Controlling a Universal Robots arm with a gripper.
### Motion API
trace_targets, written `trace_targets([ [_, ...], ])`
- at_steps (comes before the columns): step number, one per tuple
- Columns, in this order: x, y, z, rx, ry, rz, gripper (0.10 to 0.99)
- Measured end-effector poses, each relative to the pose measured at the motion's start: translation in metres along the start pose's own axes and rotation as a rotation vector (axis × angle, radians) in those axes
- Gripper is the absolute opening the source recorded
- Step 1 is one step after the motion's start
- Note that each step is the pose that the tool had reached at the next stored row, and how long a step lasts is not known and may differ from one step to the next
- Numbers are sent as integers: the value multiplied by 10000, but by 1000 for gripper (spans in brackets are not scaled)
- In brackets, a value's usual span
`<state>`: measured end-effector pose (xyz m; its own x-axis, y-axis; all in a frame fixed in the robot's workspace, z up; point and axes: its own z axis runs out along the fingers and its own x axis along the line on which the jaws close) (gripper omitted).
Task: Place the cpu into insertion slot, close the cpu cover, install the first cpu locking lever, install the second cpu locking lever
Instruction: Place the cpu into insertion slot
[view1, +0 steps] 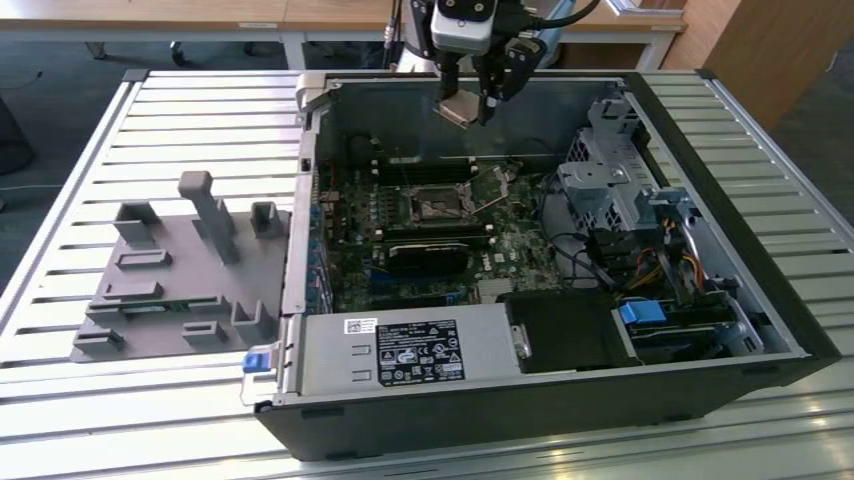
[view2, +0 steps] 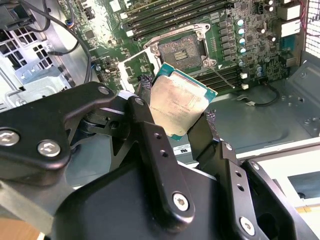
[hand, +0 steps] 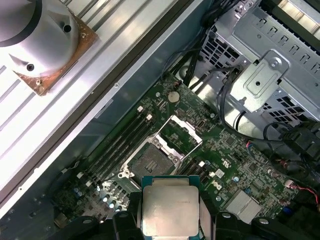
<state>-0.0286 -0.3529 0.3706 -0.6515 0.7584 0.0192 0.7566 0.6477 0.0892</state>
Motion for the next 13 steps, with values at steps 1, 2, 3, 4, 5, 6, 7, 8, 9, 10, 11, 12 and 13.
trace_targets([
  [1,0,0,0,0,-2,16,541],
  [2,0,0,1,-1,-3,34,541],
  [3,0,0,1,-1,-5,54,541],
  [4,0,0,1,-1,-7,76,541],
  [5,0,0,1,-2,-9,103,541],
  [6,0,0,2,-3,-11,130,541],
  [7,0,0,2,-3,-15,162,541],
  [8,1,0,2,-4,-19,203,541],
  [9,1,0,2,-5,-23,257,541],
  [10,1,1,3,-6,-27,308,541],
  [11,1,0,3,-7,-33,366,541],
  [12,2,1,4,-8,-40,440,541],
  [13,2,1,4,-9,-45,497,541],
])
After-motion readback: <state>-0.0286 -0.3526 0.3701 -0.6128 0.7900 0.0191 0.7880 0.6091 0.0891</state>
